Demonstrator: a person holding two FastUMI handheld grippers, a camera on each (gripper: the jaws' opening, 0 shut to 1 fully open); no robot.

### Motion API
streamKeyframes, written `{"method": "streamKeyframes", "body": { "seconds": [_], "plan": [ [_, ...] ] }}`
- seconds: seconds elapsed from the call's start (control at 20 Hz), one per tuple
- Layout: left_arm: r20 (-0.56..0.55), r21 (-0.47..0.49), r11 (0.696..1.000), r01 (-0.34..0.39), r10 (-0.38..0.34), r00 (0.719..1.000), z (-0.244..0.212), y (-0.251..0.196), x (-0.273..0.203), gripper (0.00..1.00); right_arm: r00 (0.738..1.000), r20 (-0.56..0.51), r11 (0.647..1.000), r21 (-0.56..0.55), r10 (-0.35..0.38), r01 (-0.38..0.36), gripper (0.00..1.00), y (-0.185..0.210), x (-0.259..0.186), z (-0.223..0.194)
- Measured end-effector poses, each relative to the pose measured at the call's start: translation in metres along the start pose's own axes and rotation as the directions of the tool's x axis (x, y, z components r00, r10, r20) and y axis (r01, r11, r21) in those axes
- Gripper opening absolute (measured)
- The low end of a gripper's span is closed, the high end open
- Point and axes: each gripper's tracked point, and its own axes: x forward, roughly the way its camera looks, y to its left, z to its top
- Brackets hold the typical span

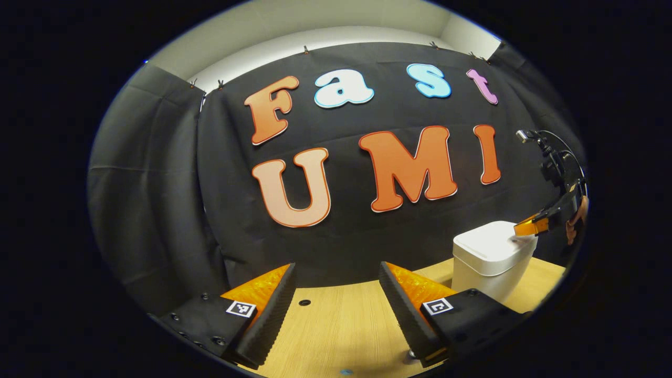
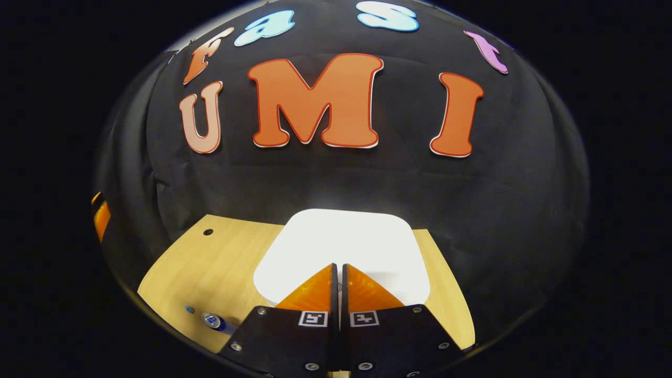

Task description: Press the lid of the desktop garbage bin to open it, pick up the crumpled paper on the desktop and throw it into the bin, then pick up the pop can on the desktop and drop it into the bin, and finally close the garbage bin lid.

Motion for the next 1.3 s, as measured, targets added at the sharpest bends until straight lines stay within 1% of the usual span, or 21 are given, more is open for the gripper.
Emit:
{"method": "streamKeyframes", "body": {
  "seconds": [0.05,0.1,0.2,0.3,0.45,0.5,0.55,0.65,0.8,0.85,0.9,1.0,1.05,1.15,1.2,1.25,1.3],
  "plan": [
    [-0.008,-0.004,1.000,-0.007,0.007,1.000,-0.002,0.002,-0.002,1.00,1.000,-0.018,1.000,-0.003,0.001,-0.001,0.01,0.000,0.003,-0.005],
    [-0.015,-0.006,1.000,-0.014,0.014,1.000,-0.004,0.004,-0.003,1.00,1.000,-0.004,1.000,-0.002,0.001,-0.001,0.01,0.000,0.002,-0.002],
    [-0.032,-0.010,1.000,-0.028,0.028,0.999,-0.009,0.008,-0.004,1.00,1.000,-0.012,1.000,-0.022,0.010,-0.010,0.01,0.001,0.003,-0.003],
    [-0.043,-0.021,0.999,-0.036,0.035,0.998,-0.012,0.007,-0.004,1.00,0.999,-0.034,0.998,-0.060,0.006,-0.008,0.01,0.001,0.003,-0.010],
    [-0.051,-0.034,0.998,-0.053,0.051,0.997,-0.013,0.008,-0.006,0.99,1.000,-0.002,0.992,-0.128,-0.017,0.017,0.01,0.001,0.003,-0.004],
    [-0.050,-0.037,0.998,-0.056,0.054,0.997,-0.012,0.009,-0.007,0.99,1.000,0.026,0.988,-0.156,-0.017,0.021,0.01,0.001,-0.001,0.002],
    [-0.056,-0.038,0.997,-0.064,0.061,0.997,-0.014,0.010,-0.008,0.99,0.996,0.088,0.981,-0.196,0.009,0.008,0.01,0.008,-0.009,0.016],
    [-0.065,-0.031,0.996,-0.081,0.079,0.995,-0.017,0.014,-0.010,0.99,0.983,0.181,0.971,-0.238,0.006,0.038,0.01,0.008,-0.021,0.037],
    [-0.067,-0.028,0.994,-0.110,0.108,0.992,-0.018,0.017,-0.016,1.00,0.948,0.317,0.977,-0.211,0.033,0.036,0.01,0.011,-0.036,0.076],
    [-0.073,-0.026,0.992,-0.123,0.120,0.990,-0.020,0.019,-0.016,1.00,0.937,0.346,0.980,-0.198,0.052,0.018,0.01,0.013,-0.042,0.086],
    [-0.084,-0.023,0.989,-0.144,0.142,0.986,-0.026,0.021,-0.018,1.00,0.921,0.379,0.984,-0.178,0.087,-0.020,0.01,0.018,-0.049,0.096],
    [-0.093,-0.015,0.986,-0.165,0.163,0.982,-0.031,0.024,-0.021,0.99,0.900,0.410,0.982,-0.170,0.148,-0.084,0.01,0.030,-0.058,0.102],
    [-0.101,-0.011,0.985,-0.172,0.170,0.980,-0.035,0.026,-0.022,0.99,0.887,0.424,0.977,-0.180,0.183,-0.116,0.01,0.037,-0.062,0.102],
    [-0.125,-0.015,0.985,-0.170,0.167,0.978,-0.046,0.027,-0.022,0.99,0.873,0.417,0.961,-0.217,0.252,-0.174,0.03,0.055,-0.067,0.091],
    [-0.135,-0.019,0.987,-0.160,0.156,0.979,-0.051,0.025,-0.021,0.99,0.869,0.400,0.949,-0.235,0.290,-0.209,0.06,0.069,-0.069,0.082],
    [-0.151,-0.017,0.989,-0.145,0.141,0.978,-0.060,0.025,-0.018,0.99,0.867,0.378,0.937,-0.254,0.326,-0.242,0.12,0.082,-0.072,0.072],
    [-0.165,-0.013,0.991,-0.131,0.127,0.978,-0.067,0.025,-0.015,0.99,0.868,0.356,0.928,-0.266,0.347,-0.262,0.16,0.092,-0.072,0.061]
  ]
}}
